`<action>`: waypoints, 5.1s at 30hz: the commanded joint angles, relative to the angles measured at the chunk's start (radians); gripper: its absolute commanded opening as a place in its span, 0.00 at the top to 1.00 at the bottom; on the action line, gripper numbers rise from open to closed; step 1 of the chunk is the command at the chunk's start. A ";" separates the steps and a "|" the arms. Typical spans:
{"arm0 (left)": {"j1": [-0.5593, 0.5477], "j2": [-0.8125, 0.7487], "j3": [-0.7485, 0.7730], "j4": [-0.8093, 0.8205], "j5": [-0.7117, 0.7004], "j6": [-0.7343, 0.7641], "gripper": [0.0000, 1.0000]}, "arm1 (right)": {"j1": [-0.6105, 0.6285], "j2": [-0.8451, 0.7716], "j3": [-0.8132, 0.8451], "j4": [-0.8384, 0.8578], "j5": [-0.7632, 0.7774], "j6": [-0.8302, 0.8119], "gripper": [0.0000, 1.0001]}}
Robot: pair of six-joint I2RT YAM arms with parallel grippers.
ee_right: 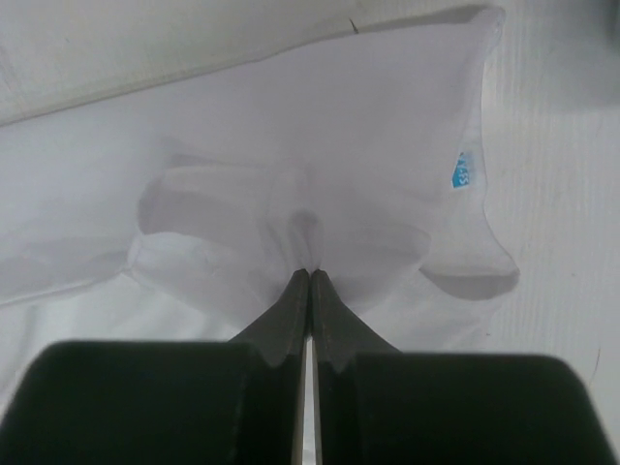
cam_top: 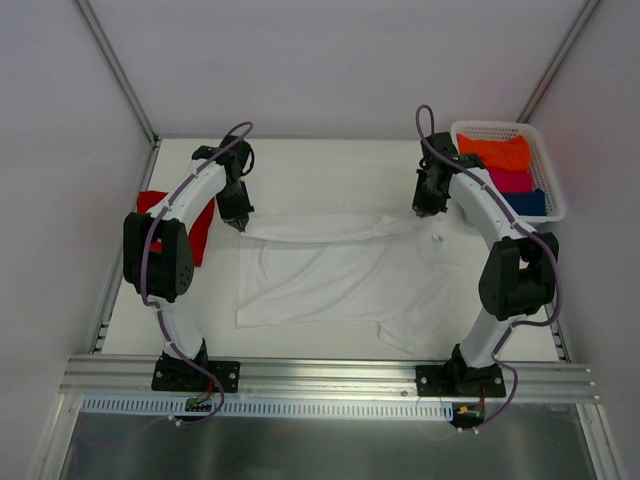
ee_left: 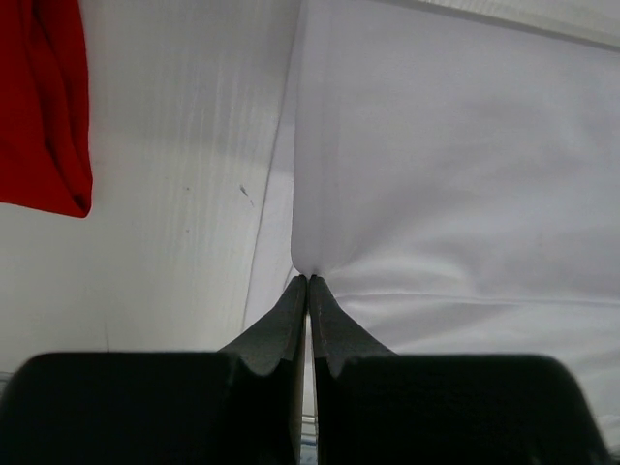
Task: Fold and stack the t-shirts
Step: Fold the flattened tshirt in 1/3 of the way
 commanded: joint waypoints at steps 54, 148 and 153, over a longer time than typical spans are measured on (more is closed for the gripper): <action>-0.111 0.324 0.323 0.012 0.266 -0.022 1.00 | -0.002 0.327 0.178 -0.314 -0.372 -0.061 1.00; -0.087 0.359 0.306 -0.004 0.279 0.070 1.00 | 0.060 0.353 0.365 -0.385 -0.228 -0.014 0.75; -0.085 0.355 0.292 -0.004 0.276 0.077 1.00 | 0.059 0.445 0.417 -0.360 -0.250 -0.011 0.79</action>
